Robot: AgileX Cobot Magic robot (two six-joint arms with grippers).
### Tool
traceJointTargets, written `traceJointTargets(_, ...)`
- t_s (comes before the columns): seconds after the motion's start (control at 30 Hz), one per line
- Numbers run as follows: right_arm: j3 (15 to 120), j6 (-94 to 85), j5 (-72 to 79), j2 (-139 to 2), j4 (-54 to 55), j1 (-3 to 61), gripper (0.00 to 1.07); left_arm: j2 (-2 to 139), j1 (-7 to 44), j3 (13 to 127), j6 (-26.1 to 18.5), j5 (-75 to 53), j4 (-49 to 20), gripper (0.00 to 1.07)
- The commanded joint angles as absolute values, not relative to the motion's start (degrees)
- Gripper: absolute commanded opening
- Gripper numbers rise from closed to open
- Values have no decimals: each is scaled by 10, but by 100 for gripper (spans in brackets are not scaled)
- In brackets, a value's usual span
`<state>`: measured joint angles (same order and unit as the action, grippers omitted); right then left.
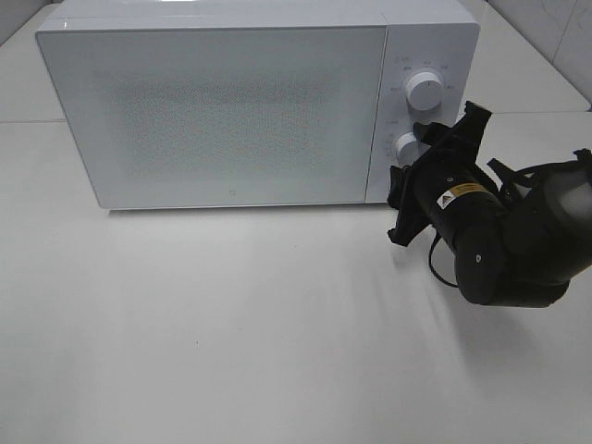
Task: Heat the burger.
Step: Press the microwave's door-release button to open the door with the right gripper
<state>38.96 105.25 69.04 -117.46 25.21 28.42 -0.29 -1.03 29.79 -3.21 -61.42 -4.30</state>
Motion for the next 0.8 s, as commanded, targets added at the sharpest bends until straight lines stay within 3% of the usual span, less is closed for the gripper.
traceJointTargets(0.03, 395, 1058, 784, -1172, 247, 283, 65, -11, -11, 296, -29, -614, -42, 100)
traceJointTargets(0.8, 339, 1058, 804, -1124, 244, 285, 66, -11, -11, 296, -30, -614, -42, 100)
